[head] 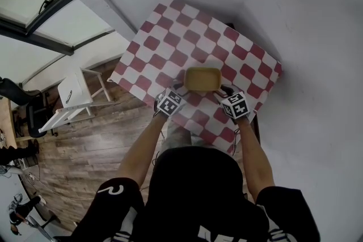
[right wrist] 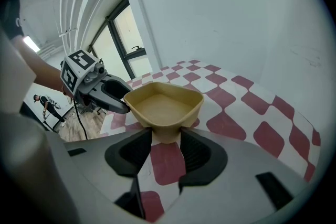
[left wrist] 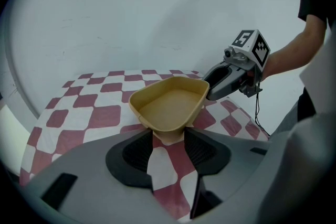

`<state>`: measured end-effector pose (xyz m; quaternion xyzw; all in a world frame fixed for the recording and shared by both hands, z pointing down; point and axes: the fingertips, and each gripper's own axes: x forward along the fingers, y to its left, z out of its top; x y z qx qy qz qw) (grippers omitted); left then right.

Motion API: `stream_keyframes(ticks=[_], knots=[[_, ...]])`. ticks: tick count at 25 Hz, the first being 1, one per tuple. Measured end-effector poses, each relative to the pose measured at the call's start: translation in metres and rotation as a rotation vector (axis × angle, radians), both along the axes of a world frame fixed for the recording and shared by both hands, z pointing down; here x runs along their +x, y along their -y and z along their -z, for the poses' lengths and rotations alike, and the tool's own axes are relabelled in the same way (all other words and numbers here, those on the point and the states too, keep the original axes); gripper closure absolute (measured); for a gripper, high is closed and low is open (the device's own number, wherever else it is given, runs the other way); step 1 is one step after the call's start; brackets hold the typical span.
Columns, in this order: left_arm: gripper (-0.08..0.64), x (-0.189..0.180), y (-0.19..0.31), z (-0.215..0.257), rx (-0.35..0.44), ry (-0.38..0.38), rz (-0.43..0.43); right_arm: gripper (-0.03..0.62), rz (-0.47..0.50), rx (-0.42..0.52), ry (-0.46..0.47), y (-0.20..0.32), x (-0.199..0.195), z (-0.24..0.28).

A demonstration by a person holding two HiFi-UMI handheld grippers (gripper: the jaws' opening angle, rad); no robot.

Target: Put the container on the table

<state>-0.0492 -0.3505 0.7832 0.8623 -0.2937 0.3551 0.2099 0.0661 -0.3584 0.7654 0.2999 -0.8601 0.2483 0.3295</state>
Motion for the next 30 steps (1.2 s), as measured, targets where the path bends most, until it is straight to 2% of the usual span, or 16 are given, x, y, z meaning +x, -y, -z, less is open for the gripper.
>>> stream_keyframes(ticks=[12, 30], knots=[[0.350, -0.001, 0.000, -0.018, -0.040, -0.015, 0.012, 0.405, -0.001, -0.042, -0.037, 0.002, -0.001, -0.018], [0.351, -0.001, 0.001, -0.029, -0.113, 0.027, -0.005, 0.405, -0.030, -0.094, -0.062, 0.003, 0.000, -0.032]])
